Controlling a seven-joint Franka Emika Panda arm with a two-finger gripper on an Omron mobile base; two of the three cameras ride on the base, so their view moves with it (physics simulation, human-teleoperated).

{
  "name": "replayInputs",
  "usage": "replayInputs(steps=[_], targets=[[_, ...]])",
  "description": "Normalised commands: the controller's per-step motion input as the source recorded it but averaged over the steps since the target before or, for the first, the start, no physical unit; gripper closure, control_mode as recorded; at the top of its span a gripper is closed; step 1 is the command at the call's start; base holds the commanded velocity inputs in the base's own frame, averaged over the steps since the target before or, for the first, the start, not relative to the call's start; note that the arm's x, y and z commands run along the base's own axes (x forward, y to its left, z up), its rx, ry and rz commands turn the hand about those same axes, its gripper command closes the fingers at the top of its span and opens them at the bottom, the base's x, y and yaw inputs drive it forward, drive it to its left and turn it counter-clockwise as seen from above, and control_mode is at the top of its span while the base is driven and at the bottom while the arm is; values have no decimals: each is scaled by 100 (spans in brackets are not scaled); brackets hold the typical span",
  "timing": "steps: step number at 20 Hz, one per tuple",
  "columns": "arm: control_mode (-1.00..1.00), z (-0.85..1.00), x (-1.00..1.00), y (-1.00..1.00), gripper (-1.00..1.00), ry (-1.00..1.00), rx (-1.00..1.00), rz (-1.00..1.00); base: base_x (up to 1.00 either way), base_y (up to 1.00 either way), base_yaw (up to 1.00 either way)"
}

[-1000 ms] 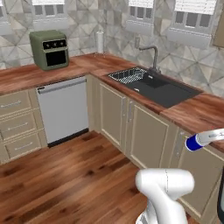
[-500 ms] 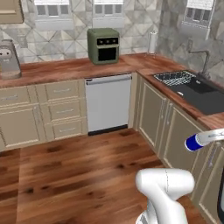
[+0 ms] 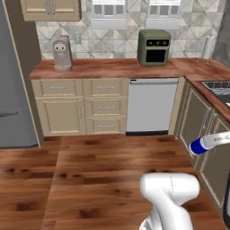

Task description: Move the drinks to the dining counter.

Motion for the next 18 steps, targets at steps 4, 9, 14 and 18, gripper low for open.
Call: replayInputs(steps=[4, 9, 14, 18], targets=[[100, 0, 0, 0, 100, 0, 0, 0, 0, 0, 43], [100, 0, 0, 0, 100, 0, 0, 0, 0, 0, 44], [100, 0, 0, 0, 100, 0, 0, 0, 0, 0, 44], [100, 0, 0, 0, 100, 0, 0, 0, 0, 0, 44]])
